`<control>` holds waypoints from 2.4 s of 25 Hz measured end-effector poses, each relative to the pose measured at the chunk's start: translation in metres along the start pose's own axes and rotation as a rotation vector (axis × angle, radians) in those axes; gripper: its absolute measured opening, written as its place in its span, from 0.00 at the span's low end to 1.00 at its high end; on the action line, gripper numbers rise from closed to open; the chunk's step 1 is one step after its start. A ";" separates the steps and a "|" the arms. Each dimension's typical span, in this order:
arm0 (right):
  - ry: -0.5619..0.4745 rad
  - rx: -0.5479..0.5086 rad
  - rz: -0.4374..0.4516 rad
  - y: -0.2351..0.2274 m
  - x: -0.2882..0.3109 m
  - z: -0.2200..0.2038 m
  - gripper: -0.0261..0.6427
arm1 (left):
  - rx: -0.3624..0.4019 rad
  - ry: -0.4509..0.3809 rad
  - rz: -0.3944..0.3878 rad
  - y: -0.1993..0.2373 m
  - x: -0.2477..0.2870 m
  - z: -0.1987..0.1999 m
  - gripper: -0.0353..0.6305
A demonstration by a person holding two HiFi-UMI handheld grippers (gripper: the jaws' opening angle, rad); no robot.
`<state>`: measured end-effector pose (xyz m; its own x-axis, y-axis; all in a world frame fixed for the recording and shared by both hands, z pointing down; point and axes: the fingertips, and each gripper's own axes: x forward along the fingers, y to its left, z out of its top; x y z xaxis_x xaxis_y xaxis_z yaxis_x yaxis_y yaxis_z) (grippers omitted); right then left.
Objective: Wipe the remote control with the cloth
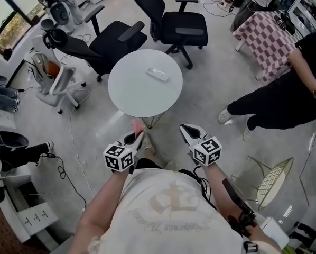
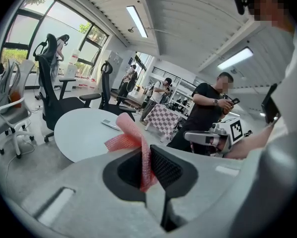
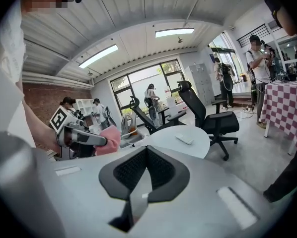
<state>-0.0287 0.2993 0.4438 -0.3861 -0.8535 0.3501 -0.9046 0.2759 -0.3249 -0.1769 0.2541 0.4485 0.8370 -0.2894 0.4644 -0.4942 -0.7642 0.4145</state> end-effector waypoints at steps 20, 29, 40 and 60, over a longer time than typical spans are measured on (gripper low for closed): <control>0.090 -0.051 -0.176 -0.089 0.166 0.094 0.05 | -0.006 0.061 -0.137 0.158 0.095 0.117 0.09; 0.168 -0.071 -0.153 -0.128 0.202 0.101 0.05 | -0.036 0.072 -0.117 0.181 0.125 0.141 0.10; 0.347 -0.159 -0.034 -0.188 0.249 0.068 0.05 | -0.076 0.148 -0.044 0.188 0.183 0.154 0.10; 0.572 -0.276 0.020 -0.235 0.291 -0.003 0.05 | -0.057 0.356 -0.088 0.191 0.292 0.126 0.10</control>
<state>0.0711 -0.0132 0.6246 -0.3698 -0.4972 0.7849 -0.8800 0.4584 -0.1243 0.0024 -0.0494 0.5647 0.7478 0.0019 0.6639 -0.4450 -0.7407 0.5034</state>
